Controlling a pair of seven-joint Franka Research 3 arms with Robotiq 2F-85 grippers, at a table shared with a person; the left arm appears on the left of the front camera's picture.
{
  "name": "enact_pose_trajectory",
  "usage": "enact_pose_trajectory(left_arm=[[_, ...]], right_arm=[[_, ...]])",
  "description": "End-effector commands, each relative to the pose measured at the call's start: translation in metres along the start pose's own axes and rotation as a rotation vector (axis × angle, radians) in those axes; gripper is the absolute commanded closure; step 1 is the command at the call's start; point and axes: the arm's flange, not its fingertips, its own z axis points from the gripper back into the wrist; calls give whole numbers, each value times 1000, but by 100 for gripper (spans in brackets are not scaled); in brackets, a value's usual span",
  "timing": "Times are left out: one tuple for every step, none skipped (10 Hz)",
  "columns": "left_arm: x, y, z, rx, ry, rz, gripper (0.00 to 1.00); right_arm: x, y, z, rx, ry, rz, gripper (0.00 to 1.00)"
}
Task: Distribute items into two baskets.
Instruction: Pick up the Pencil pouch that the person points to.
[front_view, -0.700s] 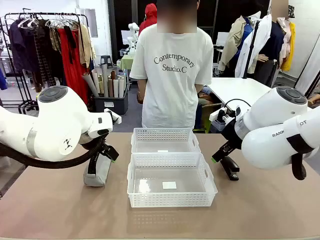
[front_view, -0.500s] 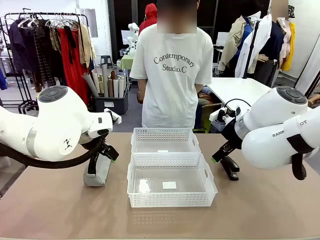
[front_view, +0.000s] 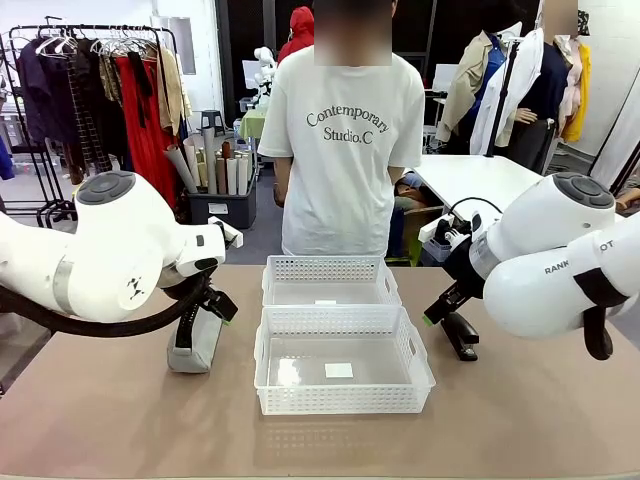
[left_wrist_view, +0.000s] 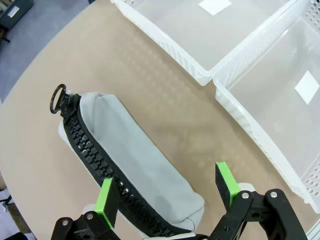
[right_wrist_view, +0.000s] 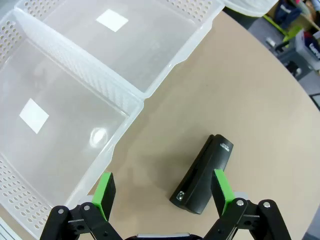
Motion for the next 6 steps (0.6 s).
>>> enact_pose_trajectory(left_arm=[[0,0,0,0,0,0,0],[0,0,0,0,0,0,0],[0,0,0,0,0,0,0],[0,0,0,0,0,0,0],[0,0,0,0,0,0,0],[0,0,0,0,0,0,0]], right_arm=[[0,0,0,0,0,-1,0],[0,0,0,0,0,-1,0],[0,0,0,0,0,-1,0],[0,0,0,0,0,-1,0],[0,0,0,0,0,-1,0],[0,0,0,0,0,-1,0]])
